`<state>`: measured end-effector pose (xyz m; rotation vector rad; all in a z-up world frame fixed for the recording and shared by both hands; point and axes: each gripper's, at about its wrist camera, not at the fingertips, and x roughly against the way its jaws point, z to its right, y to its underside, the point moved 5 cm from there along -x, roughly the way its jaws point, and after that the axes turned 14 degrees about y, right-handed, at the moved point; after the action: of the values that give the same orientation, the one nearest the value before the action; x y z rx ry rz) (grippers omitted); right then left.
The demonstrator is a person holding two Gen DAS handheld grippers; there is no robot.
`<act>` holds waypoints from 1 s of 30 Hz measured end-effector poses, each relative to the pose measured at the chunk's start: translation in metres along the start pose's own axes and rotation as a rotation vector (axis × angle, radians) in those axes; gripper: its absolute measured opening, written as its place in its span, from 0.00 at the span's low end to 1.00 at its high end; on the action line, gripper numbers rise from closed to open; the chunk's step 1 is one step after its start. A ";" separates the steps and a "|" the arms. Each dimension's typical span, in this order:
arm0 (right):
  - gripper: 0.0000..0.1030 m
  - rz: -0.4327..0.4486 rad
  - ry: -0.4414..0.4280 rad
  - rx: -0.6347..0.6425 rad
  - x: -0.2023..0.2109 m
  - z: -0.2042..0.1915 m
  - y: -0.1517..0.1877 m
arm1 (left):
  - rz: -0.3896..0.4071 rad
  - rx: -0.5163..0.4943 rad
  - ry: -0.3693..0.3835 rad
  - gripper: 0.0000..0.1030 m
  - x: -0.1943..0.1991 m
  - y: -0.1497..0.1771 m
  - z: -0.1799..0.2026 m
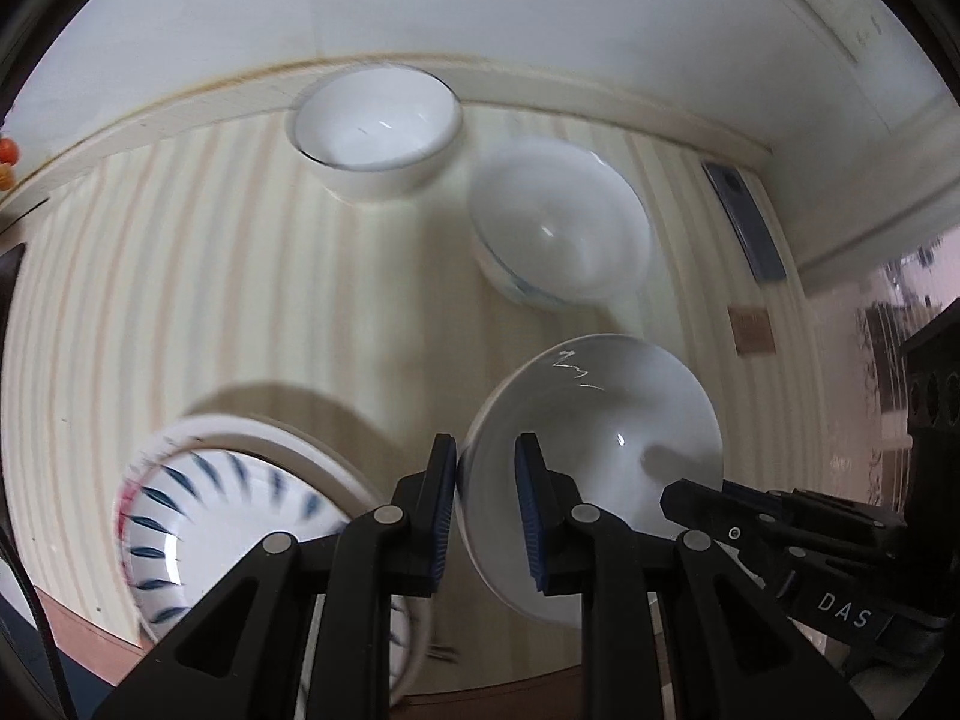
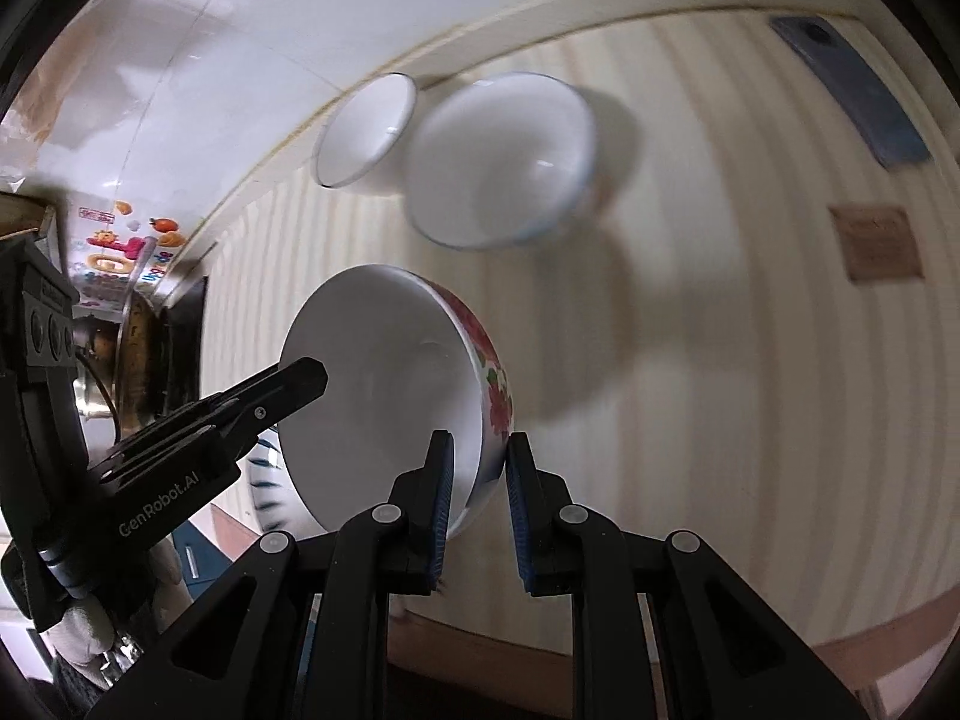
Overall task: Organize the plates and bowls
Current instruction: 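Lift the held pink-flower bowl with the right gripper toward the blue-dotted bowl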
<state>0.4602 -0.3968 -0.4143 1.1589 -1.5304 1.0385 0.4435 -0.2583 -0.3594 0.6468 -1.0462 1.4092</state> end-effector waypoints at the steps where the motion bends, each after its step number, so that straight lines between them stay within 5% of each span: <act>1: 0.19 -0.006 0.007 -0.006 -0.002 0.007 0.004 | -0.008 -0.007 0.001 0.17 -0.006 0.003 0.003; 11: 0.19 -0.065 0.043 -0.057 -0.030 0.053 0.031 | -0.095 -0.070 -0.043 0.17 -0.055 0.028 0.025; 20: 0.21 -0.095 0.037 -0.074 -0.039 0.069 0.039 | -0.124 -0.090 -0.053 0.17 -0.062 0.031 0.030; 25: 0.22 -0.116 0.013 -0.084 -0.021 0.069 0.028 | -0.034 -0.052 -0.015 0.19 -0.014 0.008 0.027; 26: 0.23 -0.095 0.008 -0.095 -0.010 0.072 0.022 | -0.010 -0.045 -0.013 0.26 -0.005 0.001 0.026; 30: 0.48 -0.020 -0.025 -0.125 0.020 0.075 -0.007 | 0.094 -0.004 -0.018 0.34 0.020 -0.043 0.011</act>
<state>0.4516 -0.4743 -0.4108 1.1023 -1.5769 0.9048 0.4804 -0.2636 -0.3275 0.6147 -1.1054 1.4841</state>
